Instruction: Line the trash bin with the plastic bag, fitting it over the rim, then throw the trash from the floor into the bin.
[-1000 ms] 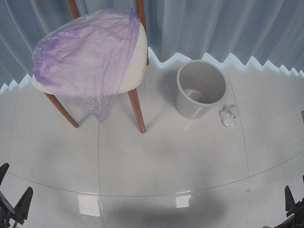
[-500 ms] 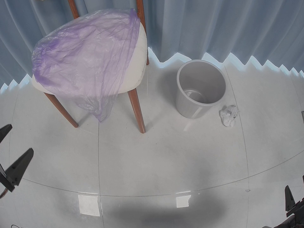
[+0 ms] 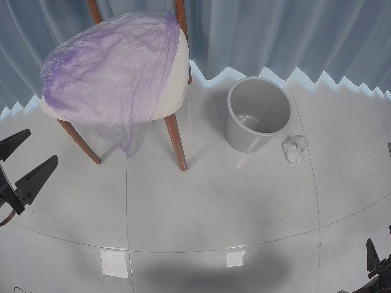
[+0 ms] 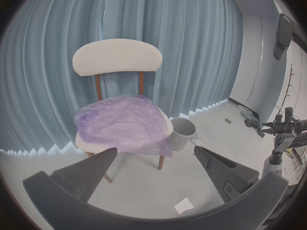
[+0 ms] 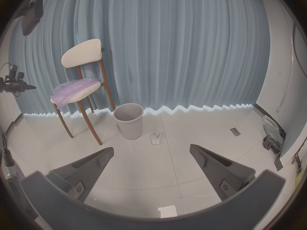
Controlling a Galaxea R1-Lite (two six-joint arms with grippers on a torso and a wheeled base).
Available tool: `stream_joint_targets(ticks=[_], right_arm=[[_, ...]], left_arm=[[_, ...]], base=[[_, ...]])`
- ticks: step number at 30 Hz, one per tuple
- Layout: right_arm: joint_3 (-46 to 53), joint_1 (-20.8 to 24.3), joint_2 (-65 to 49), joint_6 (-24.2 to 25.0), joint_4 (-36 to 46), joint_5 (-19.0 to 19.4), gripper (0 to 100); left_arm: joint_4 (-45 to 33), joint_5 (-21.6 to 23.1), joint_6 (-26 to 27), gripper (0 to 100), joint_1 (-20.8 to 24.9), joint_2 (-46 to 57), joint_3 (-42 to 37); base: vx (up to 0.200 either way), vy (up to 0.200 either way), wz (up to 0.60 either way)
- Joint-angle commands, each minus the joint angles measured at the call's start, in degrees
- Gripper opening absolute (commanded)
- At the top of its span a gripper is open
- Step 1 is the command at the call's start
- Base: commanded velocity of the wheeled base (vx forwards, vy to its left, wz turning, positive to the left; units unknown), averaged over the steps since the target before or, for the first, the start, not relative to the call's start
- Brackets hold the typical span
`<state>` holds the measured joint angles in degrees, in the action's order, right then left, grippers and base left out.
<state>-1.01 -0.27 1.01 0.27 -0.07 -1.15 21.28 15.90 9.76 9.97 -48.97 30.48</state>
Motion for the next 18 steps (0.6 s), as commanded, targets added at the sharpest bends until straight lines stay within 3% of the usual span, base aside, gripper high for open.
stream_joint_targets(ticks=[1, 9, 18], right_arm=[[1.0, 0.0, -1.0, 0.0, 0.0, 0.0, 100], [1.0, 0.0, -1.0, 0.0, 0.0, 0.0, 100], [1.0, 0.0, -1.0, 0.0, 0.0, 0.0, 100]], left_arm=[[0.2, -0.4, 0.0, 100, 4.8, -4.6, 2.5], [0.2, -0.7, 0.0, 100, 10.4, -10.0, 3.4], [2.4, -1.8, 0.0, 100, 11.1, -16.2, 7.1]], base=[[0.000, 0.000, 0.00], [0.000, 0.000, 0.00], [0.000, 0.000, 0.00]])
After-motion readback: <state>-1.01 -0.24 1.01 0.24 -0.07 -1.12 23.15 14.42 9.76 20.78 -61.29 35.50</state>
